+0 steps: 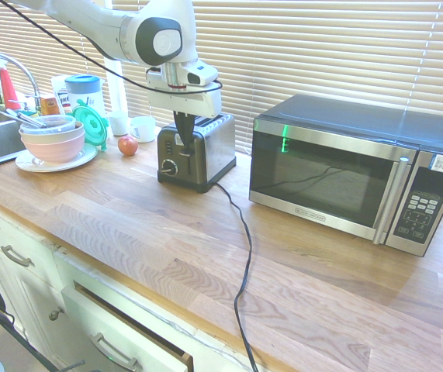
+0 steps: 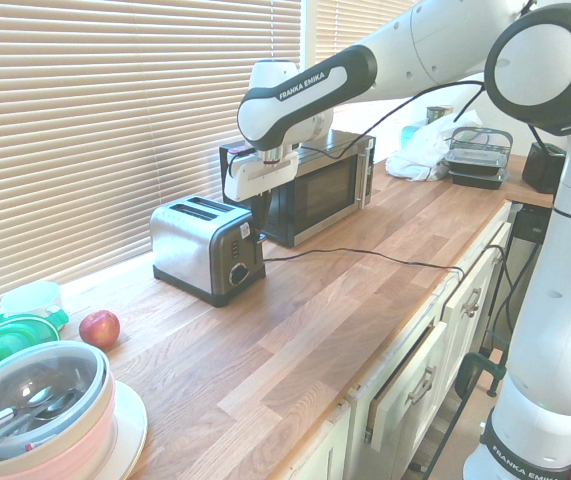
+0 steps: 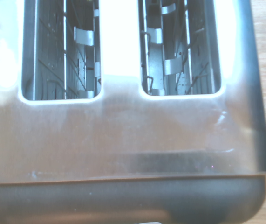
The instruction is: Press the toaster
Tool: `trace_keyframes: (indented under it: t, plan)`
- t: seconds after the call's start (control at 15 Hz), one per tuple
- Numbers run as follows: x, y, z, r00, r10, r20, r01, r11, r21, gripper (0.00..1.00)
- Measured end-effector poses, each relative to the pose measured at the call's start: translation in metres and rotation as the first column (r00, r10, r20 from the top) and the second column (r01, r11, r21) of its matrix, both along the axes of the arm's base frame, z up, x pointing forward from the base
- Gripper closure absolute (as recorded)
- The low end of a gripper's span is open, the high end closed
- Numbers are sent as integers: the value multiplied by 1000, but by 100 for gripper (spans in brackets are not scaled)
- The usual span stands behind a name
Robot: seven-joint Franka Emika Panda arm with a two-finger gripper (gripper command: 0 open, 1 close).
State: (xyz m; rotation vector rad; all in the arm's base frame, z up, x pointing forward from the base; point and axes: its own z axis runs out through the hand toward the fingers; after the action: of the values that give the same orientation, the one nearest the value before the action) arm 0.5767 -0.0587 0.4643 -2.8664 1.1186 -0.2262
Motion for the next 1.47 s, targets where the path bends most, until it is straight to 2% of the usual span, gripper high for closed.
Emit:
trace_keyframes:
  t: [0.33,1.0,1.47]
  plan:
    - [5,17,-11,1000,24,-19,-24,1000,2,100]
    - [6,2,-21,1000,-7,-24,8,999,32,100]
    - [7,3,-68,998,-13,-55,16,998,59,100]
